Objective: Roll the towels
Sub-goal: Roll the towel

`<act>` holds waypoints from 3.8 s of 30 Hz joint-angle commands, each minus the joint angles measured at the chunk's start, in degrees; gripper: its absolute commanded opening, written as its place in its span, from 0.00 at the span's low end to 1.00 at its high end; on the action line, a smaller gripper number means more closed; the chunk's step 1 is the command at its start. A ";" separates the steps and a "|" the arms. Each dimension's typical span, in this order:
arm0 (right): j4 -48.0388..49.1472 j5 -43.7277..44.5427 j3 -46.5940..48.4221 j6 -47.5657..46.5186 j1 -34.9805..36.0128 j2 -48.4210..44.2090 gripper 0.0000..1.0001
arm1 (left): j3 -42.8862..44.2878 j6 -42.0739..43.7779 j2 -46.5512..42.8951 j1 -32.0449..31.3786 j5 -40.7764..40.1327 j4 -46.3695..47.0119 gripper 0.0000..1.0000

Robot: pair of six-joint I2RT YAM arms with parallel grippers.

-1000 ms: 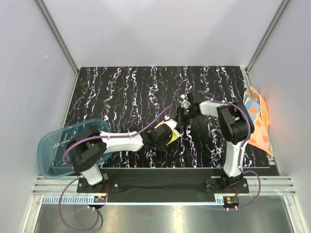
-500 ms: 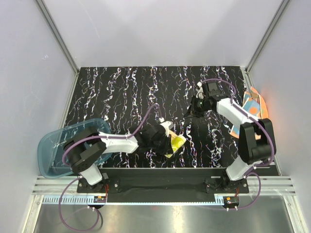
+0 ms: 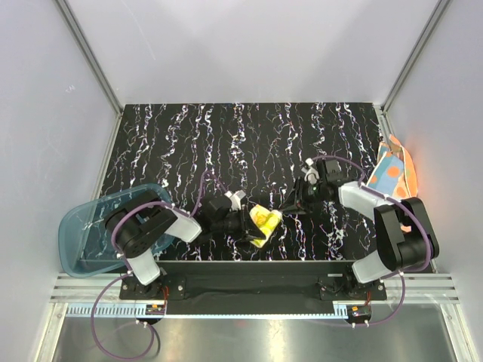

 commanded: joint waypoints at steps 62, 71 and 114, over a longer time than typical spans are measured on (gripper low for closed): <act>23.57 2.62 -2.82 7.65 15.21 15.62 0.12 | -1.57 -0.40 -0.34 9.16 2.81 -7.93 0.22; -1.23 15.20 4.39 0.97 16.08 9.72 0.11 | 14.95 18.68 -13.00 0.12 -25.21 -52.85 0.56; -12.58 18.11 17.23 -3.25 15.92 19.56 0.59 | 20.59 27.57 -3.42 -25.73 -55.48 -50.95 0.06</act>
